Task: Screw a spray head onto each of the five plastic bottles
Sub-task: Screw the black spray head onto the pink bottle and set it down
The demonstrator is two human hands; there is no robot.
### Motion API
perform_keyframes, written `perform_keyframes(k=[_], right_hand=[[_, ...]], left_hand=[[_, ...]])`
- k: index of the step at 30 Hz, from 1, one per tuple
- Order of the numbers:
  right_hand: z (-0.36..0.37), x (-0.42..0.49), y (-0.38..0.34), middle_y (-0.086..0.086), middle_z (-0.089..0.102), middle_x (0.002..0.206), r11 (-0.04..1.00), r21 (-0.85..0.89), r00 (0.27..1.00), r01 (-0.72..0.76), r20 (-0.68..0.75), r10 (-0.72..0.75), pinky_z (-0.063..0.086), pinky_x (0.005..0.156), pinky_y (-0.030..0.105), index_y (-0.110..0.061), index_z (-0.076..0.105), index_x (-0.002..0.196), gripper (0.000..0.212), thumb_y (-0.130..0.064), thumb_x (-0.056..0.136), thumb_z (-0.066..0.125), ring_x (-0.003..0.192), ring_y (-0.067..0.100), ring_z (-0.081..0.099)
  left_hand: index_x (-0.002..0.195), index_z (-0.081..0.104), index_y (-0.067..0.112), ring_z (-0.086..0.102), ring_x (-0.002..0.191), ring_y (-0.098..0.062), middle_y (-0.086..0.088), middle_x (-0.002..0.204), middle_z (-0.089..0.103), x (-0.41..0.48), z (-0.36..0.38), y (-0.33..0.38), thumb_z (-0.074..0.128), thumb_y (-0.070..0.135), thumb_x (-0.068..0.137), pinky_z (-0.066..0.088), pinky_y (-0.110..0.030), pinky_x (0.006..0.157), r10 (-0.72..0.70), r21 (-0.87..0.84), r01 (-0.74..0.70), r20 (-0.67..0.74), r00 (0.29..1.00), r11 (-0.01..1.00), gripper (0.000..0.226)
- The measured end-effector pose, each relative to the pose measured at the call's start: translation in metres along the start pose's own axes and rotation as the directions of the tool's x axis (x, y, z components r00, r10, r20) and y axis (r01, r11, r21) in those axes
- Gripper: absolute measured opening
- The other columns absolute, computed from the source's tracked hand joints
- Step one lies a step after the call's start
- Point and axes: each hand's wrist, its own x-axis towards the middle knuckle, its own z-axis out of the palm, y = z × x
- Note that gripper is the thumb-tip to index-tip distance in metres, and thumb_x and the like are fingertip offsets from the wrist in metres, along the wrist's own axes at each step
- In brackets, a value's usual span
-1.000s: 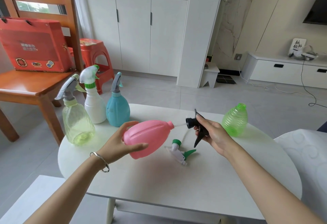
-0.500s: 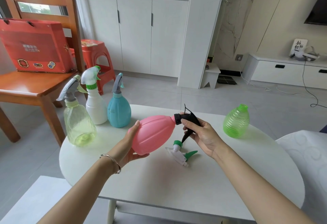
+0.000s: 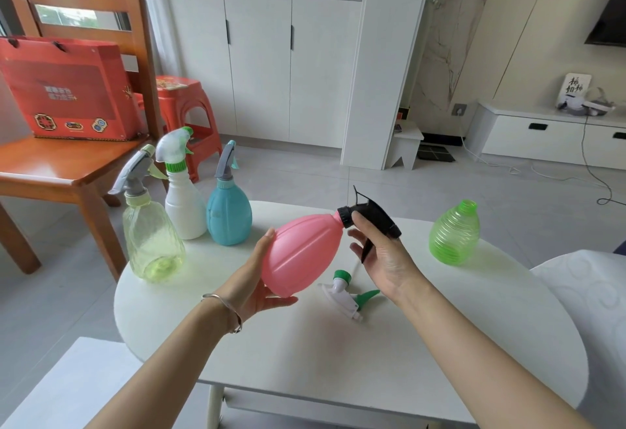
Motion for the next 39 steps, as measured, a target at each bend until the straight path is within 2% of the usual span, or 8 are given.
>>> perform_keyframes(k=[5,10,17,23,27,31,36,39], right_hand=[[0.003,-0.001,-0.004,0.004,0.071,0.101,0.969,-0.213,0.992,0.122,0.057,-0.112,0.051,0.091,0.036,-0.024,0.07,0.073,0.025,-0.031,0.053,0.083,0.101,0.019,0.065],[0.0,0.004,-0.004,0.007,0.071,0.099,0.991,-0.118,0.998,0.062,0.02,-0.06,0.056,0.077,0.026,-0.017,0.064,0.088,0.033,-0.025,0.06,0.079,0.091,0.017,0.069],[-0.006,0.003,-0.014,0.0,0.076,0.094,0.995,-0.097,0.984,0.017,0.179,0.001,0.056,0.075,0.024,-0.013,0.066,0.094,0.029,-0.022,0.068,0.072,0.093,0.013,0.07],[-0.002,0.005,-0.004,-0.003,0.076,0.084,0.993,-0.114,1.0,-0.028,-0.005,0.027,0.054,0.076,0.025,-0.02,0.069,0.084,0.03,-0.031,0.058,0.079,0.079,0.01,0.07],[-0.001,0.004,-0.001,-0.002,0.075,0.089,0.993,-0.109,0.999,-0.038,0.007,0.039,0.053,0.077,0.026,-0.021,0.07,0.084,0.029,-0.032,0.058,0.079,0.084,0.01,0.07],[-0.002,0.005,-0.001,-0.004,0.074,0.088,0.995,-0.056,0.996,-0.084,-0.023,0.083,0.052,0.077,0.026,-0.021,0.068,0.088,0.032,-0.031,0.059,0.077,0.08,0.008,0.069],[-0.001,0.004,0.002,-0.002,0.073,0.093,0.992,-0.056,0.994,-0.112,-0.004,0.112,0.052,0.081,0.028,-0.02,0.067,0.089,0.028,-0.029,0.064,0.076,0.083,0.008,0.069],[0.0,0.004,0.001,-0.004,0.073,0.087,0.991,-0.023,0.991,-0.132,-0.025,0.131,0.052,0.078,0.026,-0.021,0.068,0.085,0.023,-0.029,0.064,0.075,0.077,0.006,0.069]], left_hand=[[0.109,0.058,0.025,0.072,0.071,-0.02,-0.012,0.095,0.067,-0.004,-0.001,0.0,0.058,0.072,0.056,0.059,-0.034,0.057,0.025,0.103,-0.027,0.024,0.999,0.994,0.07],[0.121,0.055,0.028,0.069,0.1,-0.011,0.006,0.11,0.072,-0.005,-0.001,-0.002,0.072,0.06,0.066,0.058,-0.025,0.075,0.227,0.165,-0.238,0.086,0.97,0.957,0.066],[0.115,0.054,0.013,0.066,0.062,-0.023,-0.011,0.074,0.067,-0.013,0.004,0.001,0.052,0.079,0.067,0.056,-0.028,0.051,-0.087,0.091,0.07,0.195,0.977,0.993,0.082],[0.141,0.03,0.029,0.067,0.105,-0.015,-0.006,0.13,0.056,-0.007,0.0,-0.003,0.079,0.053,0.057,0.057,-0.027,0.077,0.178,0.129,-0.198,0.155,0.972,0.972,0.1],[0.137,0.033,0.031,0.071,0.095,-0.03,-0.022,0.127,0.056,-0.011,0.001,0.002,0.047,0.076,0.068,0.06,-0.04,0.066,-0.011,0.127,-0.011,0.177,0.984,0.992,0.084],[0.14,0.037,0.023,0.066,0.108,-0.018,-0.006,0.132,0.059,-0.009,-0.004,0.005,0.071,0.048,0.073,0.056,-0.025,0.081,0.156,0.087,-0.174,0.181,0.971,0.981,0.079],[0.13,0.045,0.026,0.069,0.101,-0.032,-0.018,0.124,0.06,-0.016,-0.005,0.007,0.045,0.073,0.073,0.06,-0.04,0.075,-0.035,0.106,0.01,0.232,0.972,0.994,0.074],[0.14,0.034,0.034,0.066,0.108,-0.022,-0.009,0.139,0.05,-0.013,-0.008,0.006,0.068,0.054,0.075,0.057,-0.03,0.08,0.134,0.121,-0.16,0.193,0.972,0.98,0.076]])
